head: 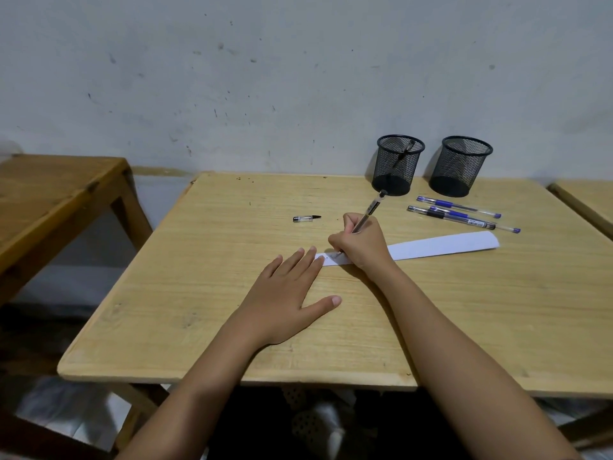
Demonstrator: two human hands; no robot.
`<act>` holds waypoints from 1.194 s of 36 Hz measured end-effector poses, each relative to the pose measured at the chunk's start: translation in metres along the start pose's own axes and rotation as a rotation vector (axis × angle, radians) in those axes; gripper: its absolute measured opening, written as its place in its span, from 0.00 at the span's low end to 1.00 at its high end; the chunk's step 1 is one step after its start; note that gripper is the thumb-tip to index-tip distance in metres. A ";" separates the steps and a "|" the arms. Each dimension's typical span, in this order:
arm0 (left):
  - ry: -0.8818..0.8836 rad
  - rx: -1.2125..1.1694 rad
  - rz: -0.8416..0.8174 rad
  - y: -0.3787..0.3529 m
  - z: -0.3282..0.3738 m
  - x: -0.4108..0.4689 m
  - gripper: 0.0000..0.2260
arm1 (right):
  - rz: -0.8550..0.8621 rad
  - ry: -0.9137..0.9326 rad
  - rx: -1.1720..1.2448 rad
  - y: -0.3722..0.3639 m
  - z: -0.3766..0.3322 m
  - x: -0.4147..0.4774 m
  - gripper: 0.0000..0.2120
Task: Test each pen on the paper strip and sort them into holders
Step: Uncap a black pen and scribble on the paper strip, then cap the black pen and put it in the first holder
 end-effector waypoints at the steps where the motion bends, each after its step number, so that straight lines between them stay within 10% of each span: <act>1: -0.001 0.001 0.000 0.000 0.000 0.000 0.34 | -0.003 -0.003 -0.003 0.000 0.000 0.000 0.15; 43: 0.188 -0.255 0.413 0.047 -0.050 0.100 0.11 | 0.018 -0.118 0.627 0.083 -0.020 -0.008 0.07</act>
Point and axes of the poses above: each hand's wrist, its own x-axis towards the middle knuckle, its own y-axis out of the back of the hand, z = x × y, the point moved 7 cm from there along x, towards the middle knuckle, and after that the axes turned 1 degree about -x, right-handed, at the moved point
